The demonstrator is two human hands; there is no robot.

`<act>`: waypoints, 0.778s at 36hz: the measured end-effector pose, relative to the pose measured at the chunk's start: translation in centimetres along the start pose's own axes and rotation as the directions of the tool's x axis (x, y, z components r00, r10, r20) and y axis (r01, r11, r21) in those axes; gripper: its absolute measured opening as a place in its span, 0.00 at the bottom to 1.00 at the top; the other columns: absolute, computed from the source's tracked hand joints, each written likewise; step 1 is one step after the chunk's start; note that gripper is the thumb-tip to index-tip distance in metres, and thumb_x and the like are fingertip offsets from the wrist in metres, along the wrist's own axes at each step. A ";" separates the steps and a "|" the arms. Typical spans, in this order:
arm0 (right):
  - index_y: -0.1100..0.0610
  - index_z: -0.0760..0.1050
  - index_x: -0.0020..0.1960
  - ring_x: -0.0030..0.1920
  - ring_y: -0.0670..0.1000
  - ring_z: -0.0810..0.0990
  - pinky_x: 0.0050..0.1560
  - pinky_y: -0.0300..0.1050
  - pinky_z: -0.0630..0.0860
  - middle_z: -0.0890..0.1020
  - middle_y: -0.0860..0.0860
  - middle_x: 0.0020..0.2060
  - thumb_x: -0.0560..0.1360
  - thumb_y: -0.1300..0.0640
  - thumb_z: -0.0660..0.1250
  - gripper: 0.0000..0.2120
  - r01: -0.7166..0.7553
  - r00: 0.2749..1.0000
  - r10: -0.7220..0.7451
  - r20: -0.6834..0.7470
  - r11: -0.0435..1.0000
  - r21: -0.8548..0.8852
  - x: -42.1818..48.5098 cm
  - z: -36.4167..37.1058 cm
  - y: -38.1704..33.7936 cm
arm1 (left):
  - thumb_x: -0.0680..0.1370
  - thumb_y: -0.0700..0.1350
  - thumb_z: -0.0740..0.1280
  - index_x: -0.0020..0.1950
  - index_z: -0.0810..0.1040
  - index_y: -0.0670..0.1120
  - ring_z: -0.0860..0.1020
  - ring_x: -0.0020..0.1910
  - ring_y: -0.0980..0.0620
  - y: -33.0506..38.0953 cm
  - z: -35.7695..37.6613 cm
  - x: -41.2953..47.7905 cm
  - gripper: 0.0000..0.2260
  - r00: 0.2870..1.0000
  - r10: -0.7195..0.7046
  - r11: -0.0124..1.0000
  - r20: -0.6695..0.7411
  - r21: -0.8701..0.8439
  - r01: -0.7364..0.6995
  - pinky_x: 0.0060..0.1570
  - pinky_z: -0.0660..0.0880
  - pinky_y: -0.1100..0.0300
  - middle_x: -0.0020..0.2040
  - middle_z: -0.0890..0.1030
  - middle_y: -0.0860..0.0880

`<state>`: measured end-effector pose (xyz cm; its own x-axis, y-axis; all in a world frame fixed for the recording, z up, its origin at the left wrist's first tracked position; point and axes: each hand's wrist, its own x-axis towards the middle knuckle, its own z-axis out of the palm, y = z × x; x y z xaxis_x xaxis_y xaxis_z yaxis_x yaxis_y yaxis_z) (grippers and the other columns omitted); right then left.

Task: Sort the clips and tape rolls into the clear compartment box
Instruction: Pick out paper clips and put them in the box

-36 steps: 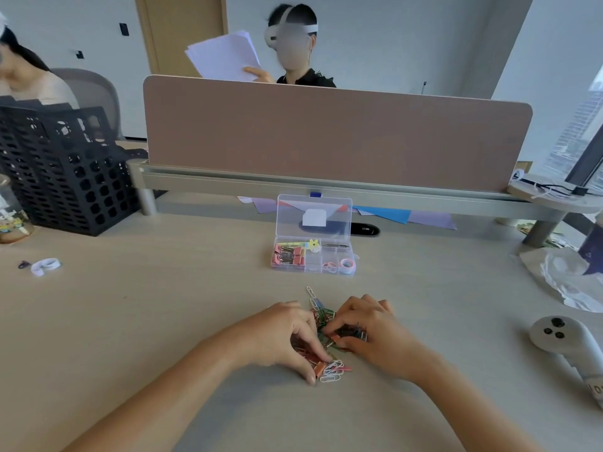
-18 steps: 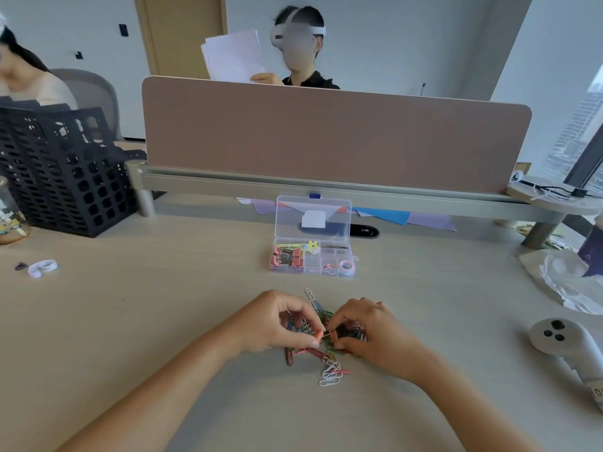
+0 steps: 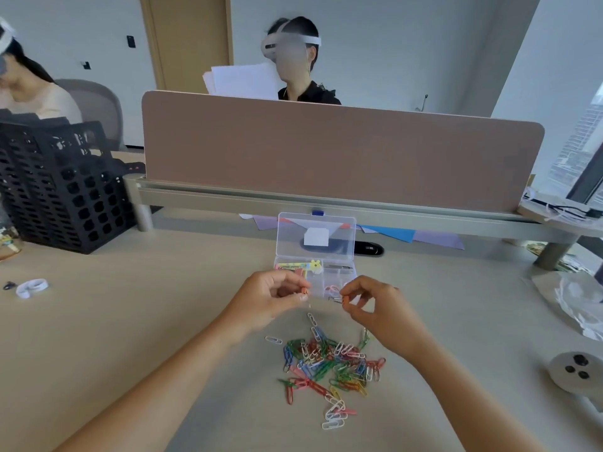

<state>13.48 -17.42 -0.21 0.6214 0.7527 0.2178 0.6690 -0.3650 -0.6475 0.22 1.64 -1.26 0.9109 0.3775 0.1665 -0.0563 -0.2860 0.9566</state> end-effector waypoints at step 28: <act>0.57 0.80 0.43 0.33 0.46 0.81 0.32 0.33 0.77 0.82 0.48 0.35 0.71 0.66 0.68 0.05 -0.139 0.990 0.139 -0.002 0.990 0.011 9.1 2.9 -0.8 | 0.73 0.50 0.73 0.50 0.86 0.55 0.70 0.37 0.60 -3.6 -0.2 7.6 0.06 0.995 0.085 0.894 -0.053 0.444 -0.053 0.39 0.65 0.68 0.43 0.78 0.54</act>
<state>17.41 -8.71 0.19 0.7092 0.6935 0.1273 0.5718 -0.4601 -0.6793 7.22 5.74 -3.36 0.8799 0.3981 0.2594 0.0834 -0.6668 0.7405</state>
